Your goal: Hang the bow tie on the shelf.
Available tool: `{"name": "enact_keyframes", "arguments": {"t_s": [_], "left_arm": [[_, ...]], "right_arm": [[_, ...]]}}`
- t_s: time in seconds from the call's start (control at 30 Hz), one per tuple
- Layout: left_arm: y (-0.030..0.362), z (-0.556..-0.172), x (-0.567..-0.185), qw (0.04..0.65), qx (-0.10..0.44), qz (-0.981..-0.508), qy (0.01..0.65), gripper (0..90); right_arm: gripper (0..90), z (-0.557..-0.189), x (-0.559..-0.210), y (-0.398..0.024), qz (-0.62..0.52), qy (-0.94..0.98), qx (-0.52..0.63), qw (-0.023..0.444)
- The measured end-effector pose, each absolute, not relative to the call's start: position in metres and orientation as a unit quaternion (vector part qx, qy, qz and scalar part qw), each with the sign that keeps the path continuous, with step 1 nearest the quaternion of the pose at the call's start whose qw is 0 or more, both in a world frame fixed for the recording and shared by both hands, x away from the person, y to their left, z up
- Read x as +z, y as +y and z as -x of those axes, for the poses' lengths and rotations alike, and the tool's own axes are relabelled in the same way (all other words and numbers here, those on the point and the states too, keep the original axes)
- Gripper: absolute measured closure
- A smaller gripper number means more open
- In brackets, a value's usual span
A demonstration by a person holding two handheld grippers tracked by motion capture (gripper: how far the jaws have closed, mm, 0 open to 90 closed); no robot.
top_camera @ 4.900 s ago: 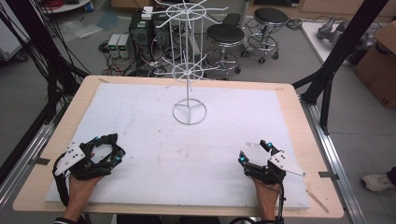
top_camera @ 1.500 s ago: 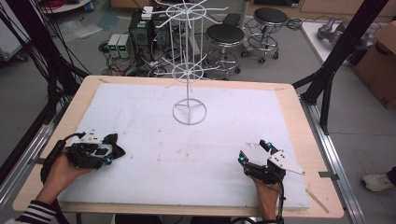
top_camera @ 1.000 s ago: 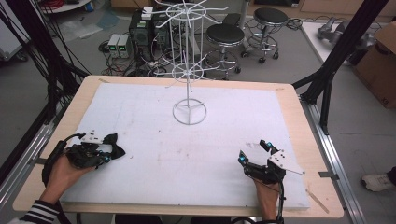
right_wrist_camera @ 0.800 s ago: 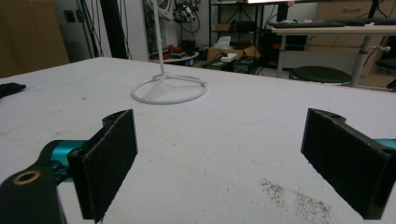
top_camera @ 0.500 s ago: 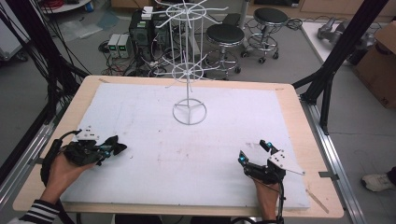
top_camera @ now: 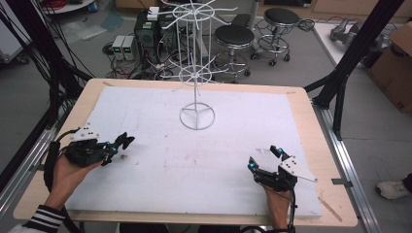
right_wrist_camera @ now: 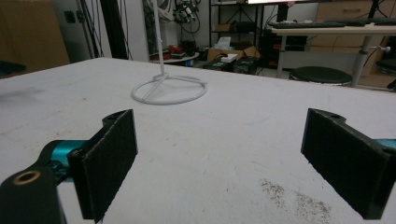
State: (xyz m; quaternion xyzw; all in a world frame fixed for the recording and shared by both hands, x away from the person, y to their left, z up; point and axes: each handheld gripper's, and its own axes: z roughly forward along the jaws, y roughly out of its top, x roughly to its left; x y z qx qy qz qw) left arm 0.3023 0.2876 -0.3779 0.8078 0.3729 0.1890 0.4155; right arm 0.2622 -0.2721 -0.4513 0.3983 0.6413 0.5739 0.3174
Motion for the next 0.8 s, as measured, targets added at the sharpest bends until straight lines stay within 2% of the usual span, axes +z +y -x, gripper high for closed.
{"name": "enact_keyframes", "arguments": {"t_s": [0.33,0.8], "left_arm": [[0.281,-0.306,-0.362,0.498,0.203,-0.757,0.372,88.0],[0.265,-0.315,-0.334,0.553,0.224,-0.717,0.360,88.1]], "right_arm": [[9.7,-0.262,-0.451,-0.272,-0.398,0.640,0.575,0.318],[9.7,-0.262,-0.451,-0.272,-0.397,0.640,0.575,0.320]]}}
